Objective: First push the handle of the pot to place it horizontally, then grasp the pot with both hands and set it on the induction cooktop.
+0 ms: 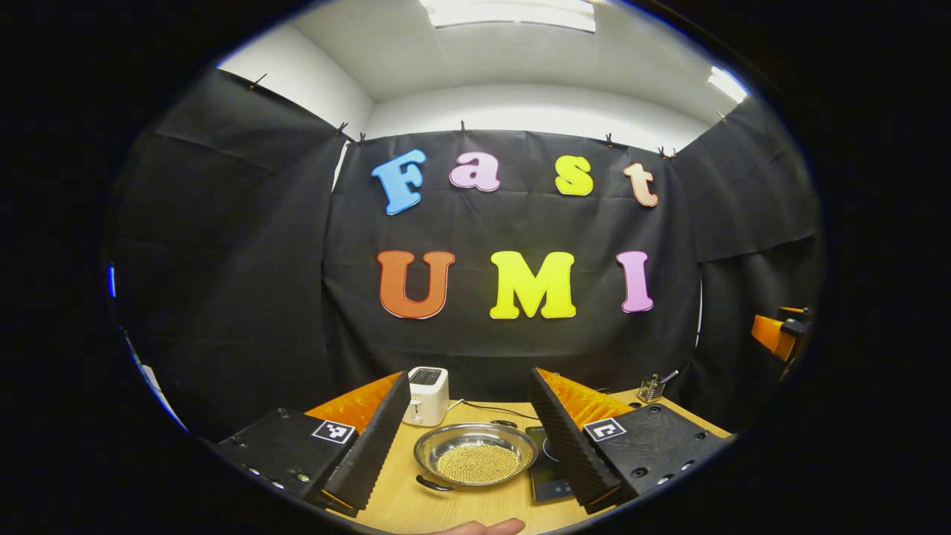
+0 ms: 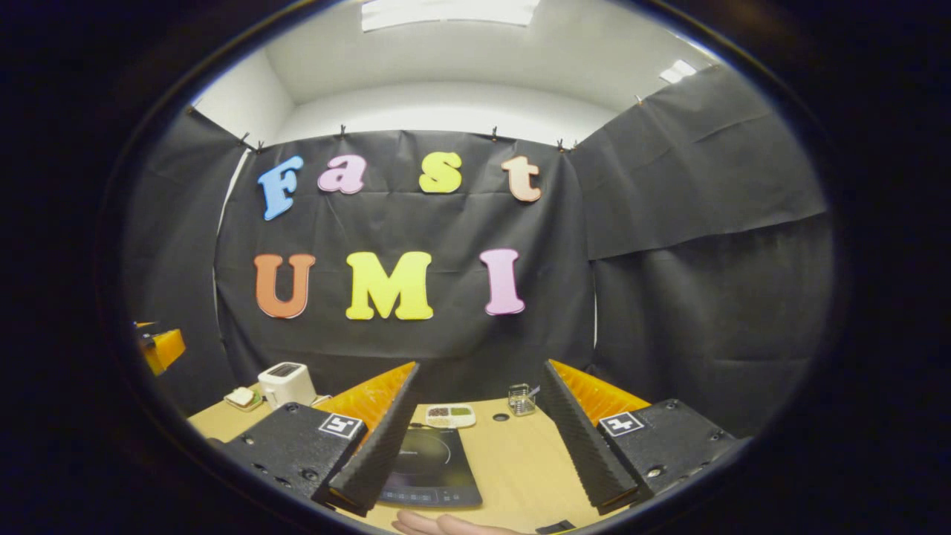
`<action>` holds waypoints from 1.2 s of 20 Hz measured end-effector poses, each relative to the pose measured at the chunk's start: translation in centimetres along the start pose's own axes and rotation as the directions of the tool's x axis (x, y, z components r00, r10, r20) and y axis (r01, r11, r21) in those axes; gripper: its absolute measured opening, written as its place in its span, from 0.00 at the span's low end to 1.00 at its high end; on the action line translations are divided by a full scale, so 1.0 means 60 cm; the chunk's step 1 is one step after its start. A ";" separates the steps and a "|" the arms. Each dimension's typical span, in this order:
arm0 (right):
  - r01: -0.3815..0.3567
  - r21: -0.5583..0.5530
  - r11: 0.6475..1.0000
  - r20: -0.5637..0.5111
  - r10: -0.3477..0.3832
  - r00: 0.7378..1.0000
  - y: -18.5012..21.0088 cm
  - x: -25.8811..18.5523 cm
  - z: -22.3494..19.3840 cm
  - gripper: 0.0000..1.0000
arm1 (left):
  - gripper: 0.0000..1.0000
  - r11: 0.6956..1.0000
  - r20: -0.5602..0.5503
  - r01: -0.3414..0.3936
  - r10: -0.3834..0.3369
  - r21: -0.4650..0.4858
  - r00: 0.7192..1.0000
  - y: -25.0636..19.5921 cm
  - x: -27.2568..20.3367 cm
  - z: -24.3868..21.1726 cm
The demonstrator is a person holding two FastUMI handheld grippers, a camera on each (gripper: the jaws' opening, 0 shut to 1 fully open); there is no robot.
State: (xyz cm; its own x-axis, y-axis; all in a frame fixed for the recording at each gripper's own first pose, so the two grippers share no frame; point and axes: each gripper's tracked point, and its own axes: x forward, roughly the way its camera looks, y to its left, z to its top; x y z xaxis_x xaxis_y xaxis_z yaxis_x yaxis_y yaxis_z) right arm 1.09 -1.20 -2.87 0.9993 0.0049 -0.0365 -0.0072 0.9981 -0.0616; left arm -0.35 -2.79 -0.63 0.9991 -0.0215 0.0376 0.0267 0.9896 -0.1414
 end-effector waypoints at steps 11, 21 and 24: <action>-0.005 -0.005 1.000 -0.028 0.005 1.000 0.003 0.028 -0.038 0.96 | 0.33 0.999 -0.135 0.046 -0.048 -0.014 0.990 -0.016 0.091 -0.084; 0.006 -0.030 1.000 -0.018 -0.007 1.000 0.001 0.043 -0.053 1.00 | 0.00 0.992 -0.506 0.129 -0.109 0.006 0.856 -0.026 0.119 -0.310; 0.022 -0.041 0.999 -0.024 -0.023 0.999 0.001 0.046 -0.058 0.96 | 0.00 0.991 -0.584 0.133 -0.099 0.016 0.805 -0.018 0.120 -0.371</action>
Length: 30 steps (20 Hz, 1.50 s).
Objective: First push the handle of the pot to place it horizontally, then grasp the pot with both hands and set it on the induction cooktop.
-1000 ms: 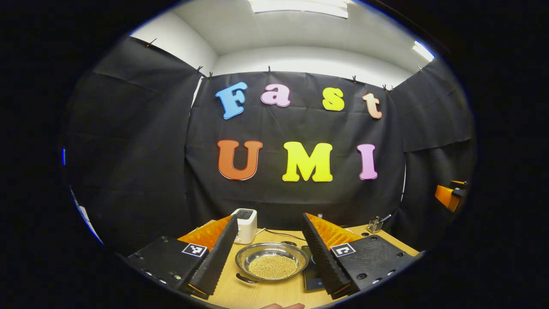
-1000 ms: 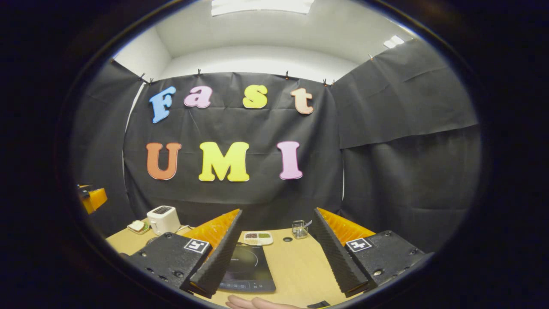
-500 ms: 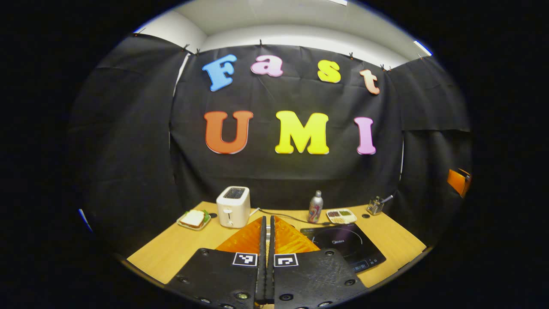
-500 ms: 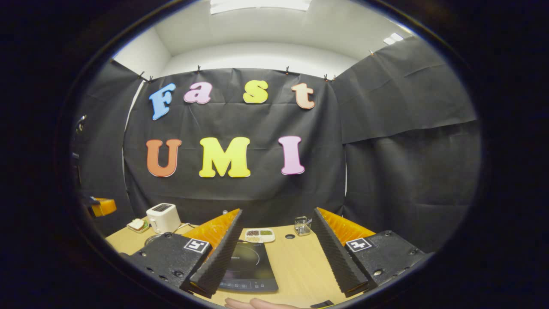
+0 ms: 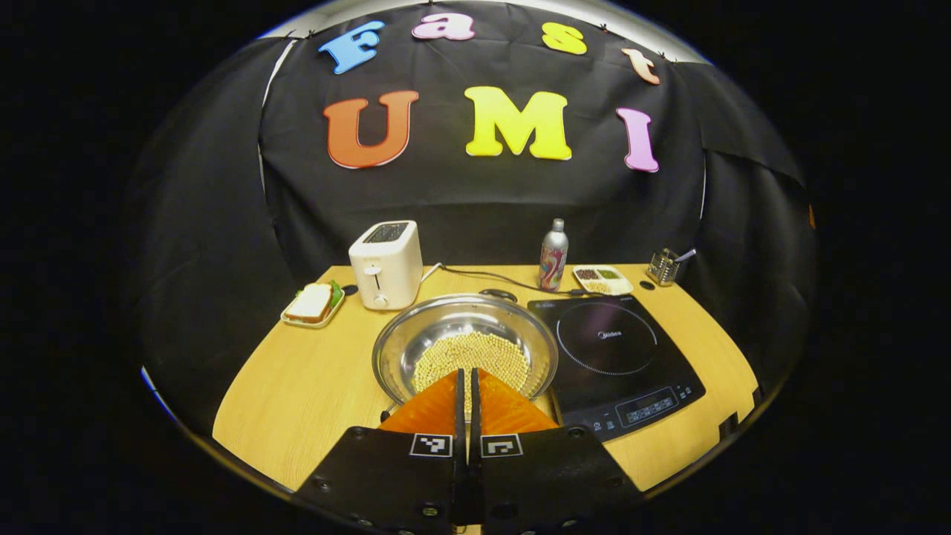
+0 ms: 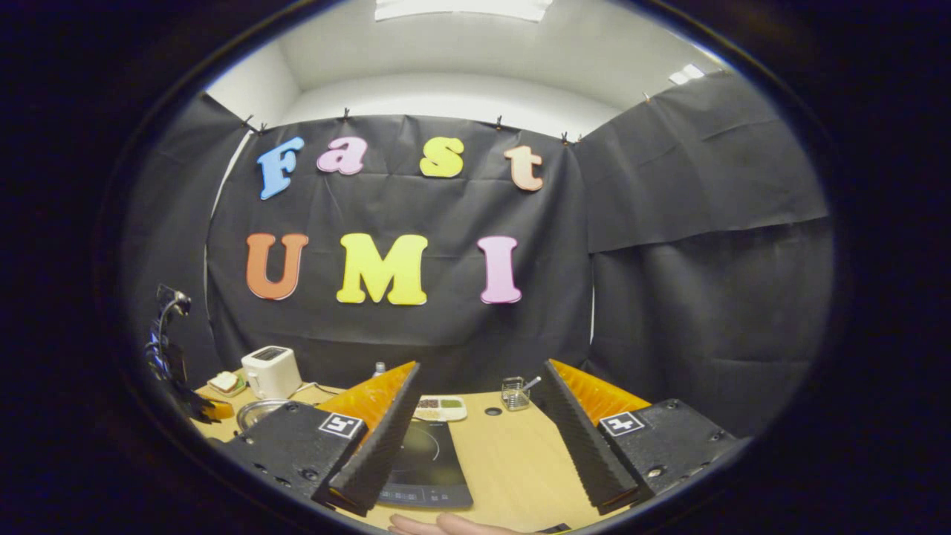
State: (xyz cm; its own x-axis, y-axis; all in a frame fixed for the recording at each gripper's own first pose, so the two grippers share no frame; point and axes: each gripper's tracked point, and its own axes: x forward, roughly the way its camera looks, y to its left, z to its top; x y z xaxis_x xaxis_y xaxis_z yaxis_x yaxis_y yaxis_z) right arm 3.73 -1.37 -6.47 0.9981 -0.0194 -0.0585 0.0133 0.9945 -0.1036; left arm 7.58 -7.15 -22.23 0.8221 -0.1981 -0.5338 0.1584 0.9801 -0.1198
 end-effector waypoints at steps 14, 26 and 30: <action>-0.003 -0.004 1.000 -0.053 0.003 0.999 -0.001 0.020 -0.038 1.00 | 0.00 1.000 -0.237 0.021 -0.023 -0.013 0.971 0.009 0.074 -0.145; -0.014 0.004 1.000 -0.059 0.014 0.998 0.009 0.017 -0.045 0.96 | 0.00 0.999 -0.273 0.033 -0.038 -0.023 0.961 0.029 0.077 -0.171; -0.012 -0.011 1.000 -0.049 0.012 0.999 0.007 0.016 -0.045 1.00 | 0.00 0.999 -0.285 -0.008 -0.003 -0.039 0.959 0.058 0.089 -0.174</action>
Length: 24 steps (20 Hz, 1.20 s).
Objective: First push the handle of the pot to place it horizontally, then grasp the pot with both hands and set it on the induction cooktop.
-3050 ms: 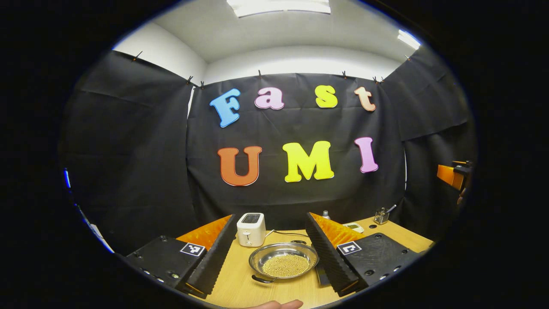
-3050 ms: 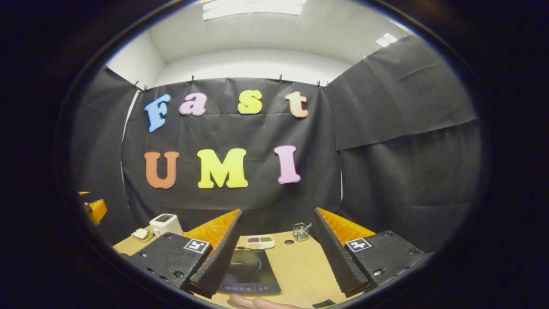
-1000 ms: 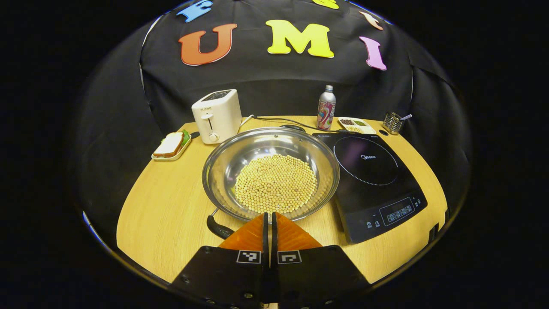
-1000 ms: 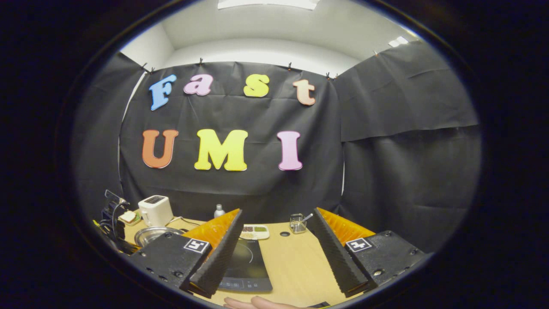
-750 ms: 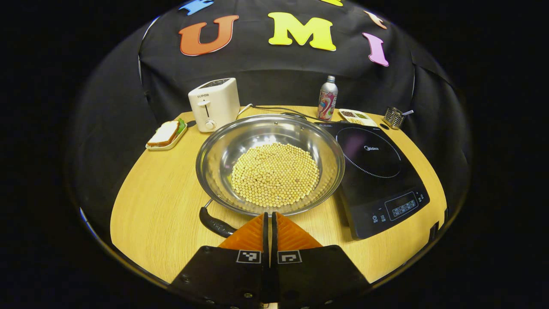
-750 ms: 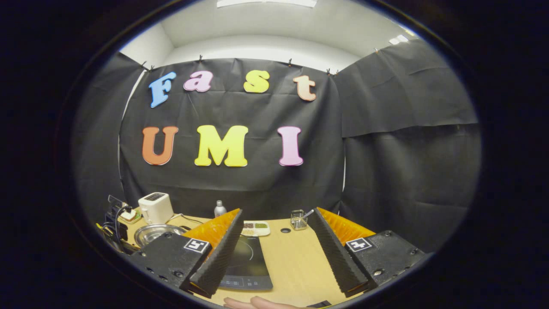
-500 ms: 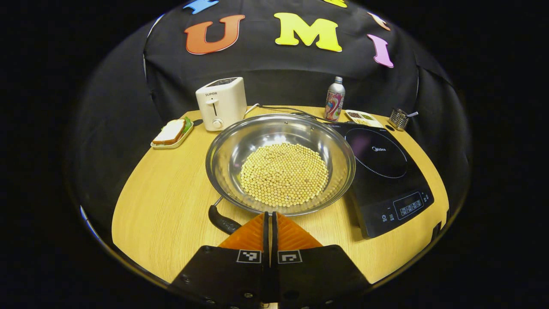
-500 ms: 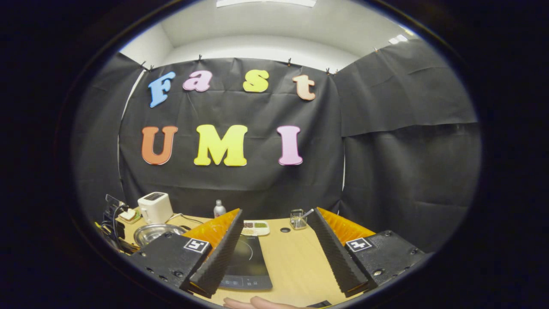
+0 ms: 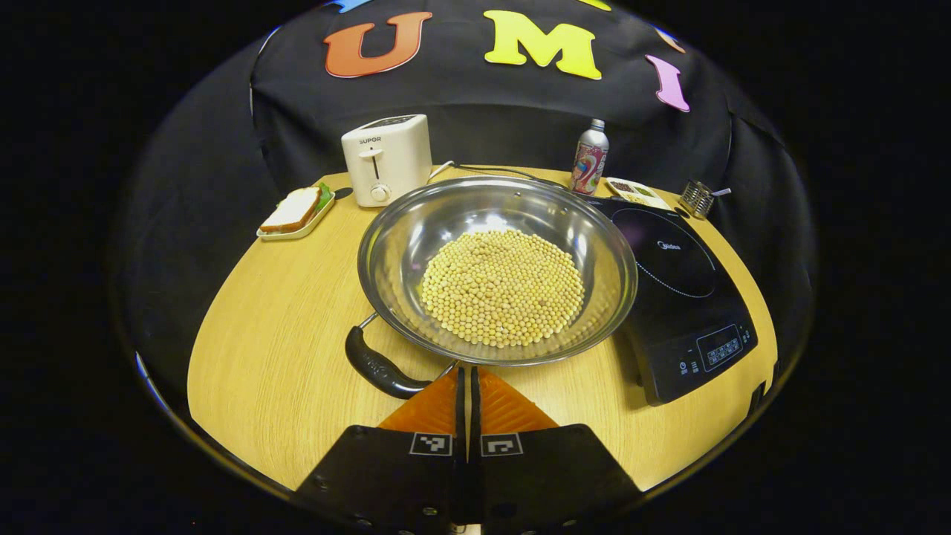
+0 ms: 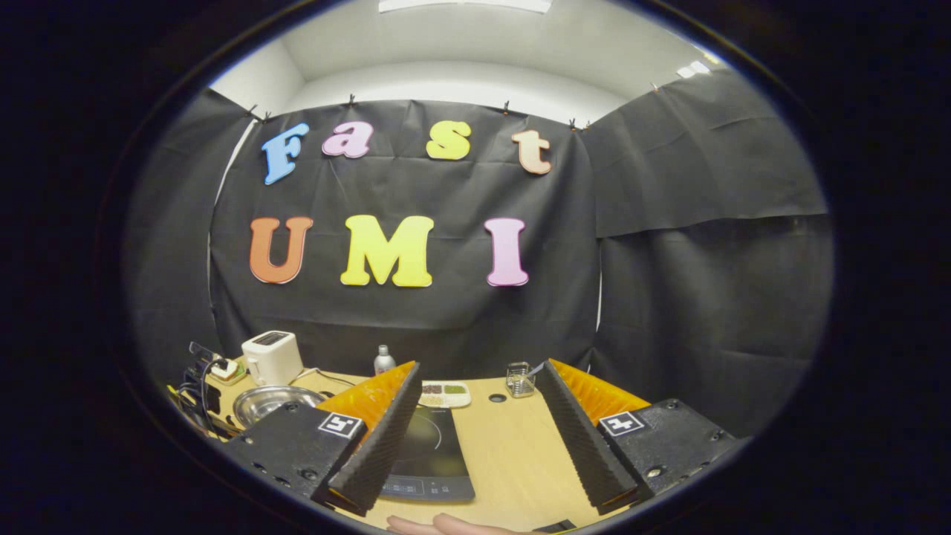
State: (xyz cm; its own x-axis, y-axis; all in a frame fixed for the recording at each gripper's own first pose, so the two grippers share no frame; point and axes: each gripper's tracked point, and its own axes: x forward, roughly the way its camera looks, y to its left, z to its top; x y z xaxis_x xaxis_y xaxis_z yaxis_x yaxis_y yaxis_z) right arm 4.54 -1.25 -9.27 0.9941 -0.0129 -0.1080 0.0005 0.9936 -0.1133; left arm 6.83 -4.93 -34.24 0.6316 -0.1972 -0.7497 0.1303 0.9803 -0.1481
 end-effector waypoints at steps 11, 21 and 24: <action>-0.020 -0.002 1.000 -0.008 0.020 1.000 0.020 0.018 -0.017 0.96 | 0.09 0.997 -0.039 -0.040 0.037 -0.071 0.999 0.068 0.022 0.018; -0.016 -0.021 1.000 -0.029 0.015 0.999 0.028 0.050 -0.029 0.96 | 0.09 0.993 -0.046 -0.070 0.066 -0.097 0.997 0.132 0.051 0.052; -0.026 -0.030 0.999 -0.034 0.024 0.999 0.045 0.054 -0.033 0.96 | 0.00 0.990 -0.053 -0.072 0.066 -0.122 0.996 0.151 0.063 0.065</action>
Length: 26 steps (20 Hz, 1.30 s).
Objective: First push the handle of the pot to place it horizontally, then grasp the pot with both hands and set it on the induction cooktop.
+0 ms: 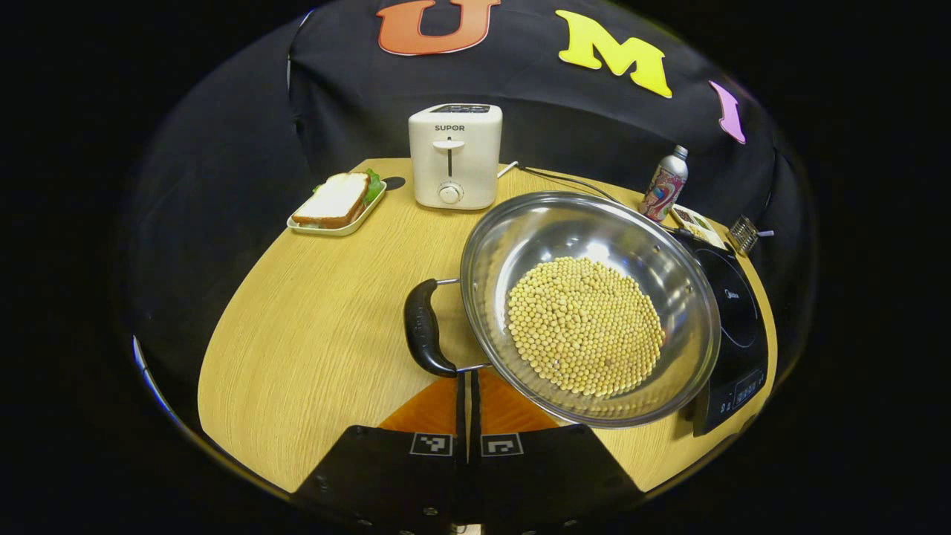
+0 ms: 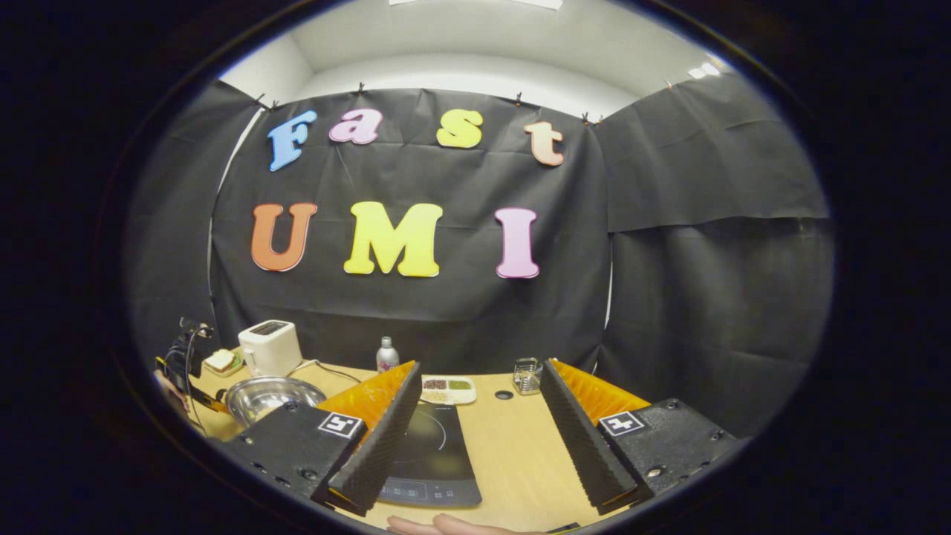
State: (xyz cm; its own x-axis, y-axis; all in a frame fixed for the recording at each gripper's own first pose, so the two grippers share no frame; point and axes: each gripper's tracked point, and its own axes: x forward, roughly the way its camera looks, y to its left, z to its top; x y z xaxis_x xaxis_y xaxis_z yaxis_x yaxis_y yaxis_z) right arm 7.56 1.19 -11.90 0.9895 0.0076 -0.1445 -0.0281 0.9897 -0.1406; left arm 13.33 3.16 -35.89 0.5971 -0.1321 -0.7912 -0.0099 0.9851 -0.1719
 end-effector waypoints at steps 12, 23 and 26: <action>-0.010 0.009 1.000 -0.019 0.010 1.000 0.020 -0.006 -0.028 0.96 | 0.00 0.999 0.011 -0.050 0.050 0.016 0.999 0.032 0.036 0.054; -0.015 0.007 1.000 -0.012 0.015 1.000 0.044 0.006 -0.046 0.96 | 0.00 0.994 0.150 -0.111 0.107 0.013 0.983 0.042 -0.052 0.095; -0.028 0.014 1.000 -0.039 0.028 0.999 0.065 0.018 -0.059 0.96 | 0.41 0.997 0.227 -0.078 0.074 0.011 0.971 0.022 -0.096 0.109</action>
State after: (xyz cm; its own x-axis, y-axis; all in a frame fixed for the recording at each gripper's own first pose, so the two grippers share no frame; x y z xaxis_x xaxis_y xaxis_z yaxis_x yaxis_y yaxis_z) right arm 8.04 4.57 -16.09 0.9819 0.0302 -0.1867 -0.0538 0.9910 -0.1225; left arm 15.12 5.96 -27.73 0.7614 -0.0305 -0.6475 -0.0479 0.9935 -0.1031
